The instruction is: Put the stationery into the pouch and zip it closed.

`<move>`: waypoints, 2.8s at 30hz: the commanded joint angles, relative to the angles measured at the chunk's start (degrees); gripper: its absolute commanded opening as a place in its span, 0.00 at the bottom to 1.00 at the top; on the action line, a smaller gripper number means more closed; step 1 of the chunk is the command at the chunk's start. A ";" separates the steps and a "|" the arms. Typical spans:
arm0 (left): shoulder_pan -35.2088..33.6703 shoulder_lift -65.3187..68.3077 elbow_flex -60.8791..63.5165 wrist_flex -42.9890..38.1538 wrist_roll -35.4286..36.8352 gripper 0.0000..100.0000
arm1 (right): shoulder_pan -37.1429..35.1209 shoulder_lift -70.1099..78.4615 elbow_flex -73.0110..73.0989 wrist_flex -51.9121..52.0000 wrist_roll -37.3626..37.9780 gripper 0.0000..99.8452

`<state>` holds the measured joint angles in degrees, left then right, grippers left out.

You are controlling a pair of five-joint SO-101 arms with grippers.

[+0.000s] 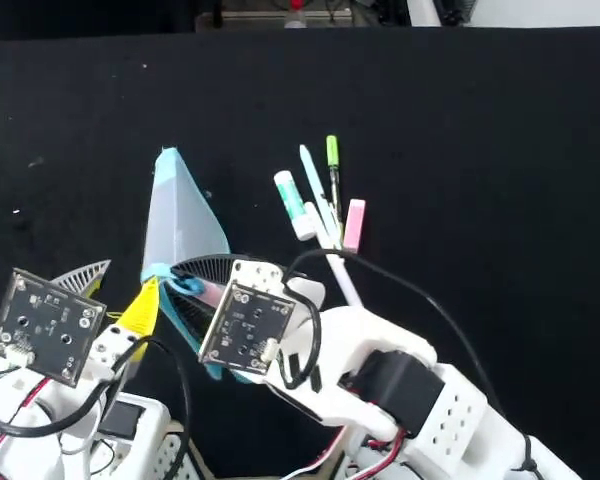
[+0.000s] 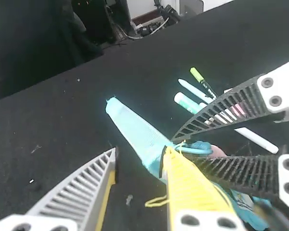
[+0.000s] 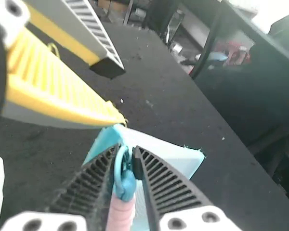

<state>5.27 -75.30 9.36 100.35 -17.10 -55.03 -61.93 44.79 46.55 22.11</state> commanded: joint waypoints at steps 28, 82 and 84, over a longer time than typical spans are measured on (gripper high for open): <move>-9.01 -0.62 13.05 -9.14 -4.75 0.16 | -0.09 -7.25 2.68 1.67 0.00 0.01; -5.93 10.73 3.56 0.53 -10.64 0.16 | 2.90 -7.43 7.96 -2.02 -0.09 0.01; -6.64 10.73 4.35 0.53 -10.64 0.16 | 2.90 -7.34 8.13 -2.20 0.00 0.01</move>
<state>0.88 -65.36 13.14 100.44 -29.05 -53.36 -68.26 53.23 45.67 22.29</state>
